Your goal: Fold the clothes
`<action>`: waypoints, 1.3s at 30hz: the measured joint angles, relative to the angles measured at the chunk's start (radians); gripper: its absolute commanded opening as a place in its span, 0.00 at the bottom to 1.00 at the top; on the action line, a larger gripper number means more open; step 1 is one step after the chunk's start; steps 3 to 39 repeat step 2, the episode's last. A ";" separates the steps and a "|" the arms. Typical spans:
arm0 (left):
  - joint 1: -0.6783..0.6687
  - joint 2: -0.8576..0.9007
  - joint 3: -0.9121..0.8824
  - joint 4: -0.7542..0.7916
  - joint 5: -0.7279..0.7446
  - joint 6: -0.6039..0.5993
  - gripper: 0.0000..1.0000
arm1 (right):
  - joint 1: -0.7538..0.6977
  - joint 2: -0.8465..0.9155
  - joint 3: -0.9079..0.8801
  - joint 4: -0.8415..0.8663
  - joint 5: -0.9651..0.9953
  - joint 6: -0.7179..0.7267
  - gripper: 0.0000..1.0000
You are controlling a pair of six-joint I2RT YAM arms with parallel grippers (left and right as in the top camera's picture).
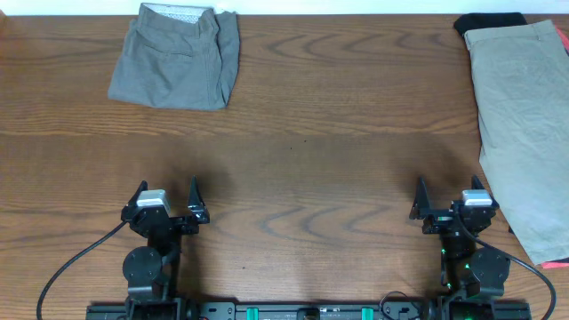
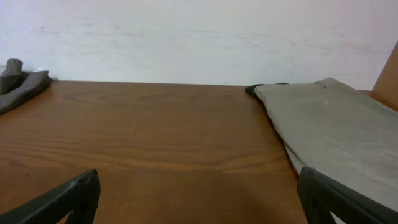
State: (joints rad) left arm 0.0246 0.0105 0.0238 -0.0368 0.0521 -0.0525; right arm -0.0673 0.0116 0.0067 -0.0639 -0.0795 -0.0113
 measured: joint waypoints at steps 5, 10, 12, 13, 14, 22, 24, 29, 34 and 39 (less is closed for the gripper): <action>0.000 0.000 0.000 0.000 0.000 0.000 0.98 | 0.000 0.000 0.000 0.000 0.000 0.000 0.99; 0.000 0.000 0.000 0.000 0.000 0.000 0.98 | 0.000 0.000 0.000 0.000 0.000 0.000 0.99; 0.000 0.000 0.000 0.000 0.000 0.000 0.98 | 0.000 0.000 0.000 0.000 0.000 0.000 0.99; 0.000 0.000 0.000 0.000 0.000 0.000 0.98 | 0.000 0.000 0.000 0.000 0.000 0.000 0.99; 0.000 0.000 0.000 0.000 0.000 0.000 0.98 | 0.000 0.000 0.000 0.000 0.000 0.000 0.99; 0.000 0.000 0.000 0.000 0.000 0.000 0.98 | 0.000 0.000 0.000 0.000 0.000 0.000 0.99; 0.000 0.000 0.000 0.000 0.000 0.000 0.98 | 0.000 0.000 0.000 0.000 0.000 0.000 0.99; 0.000 0.000 0.000 0.000 0.000 0.000 0.98 | 0.000 0.000 0.000 0.000 0.000 0.000 0.99; 0.000 0.000 0.000 0.000 0.000 0.000 0.98 | 0.000 0.000 0.000 0.000 0.000 0.000 0.99; 0.000 0.000 0.000 0.000 0.000 0.000 0.98 | 0.000 0.000 0.000 0.000 0.000 0.000 0.99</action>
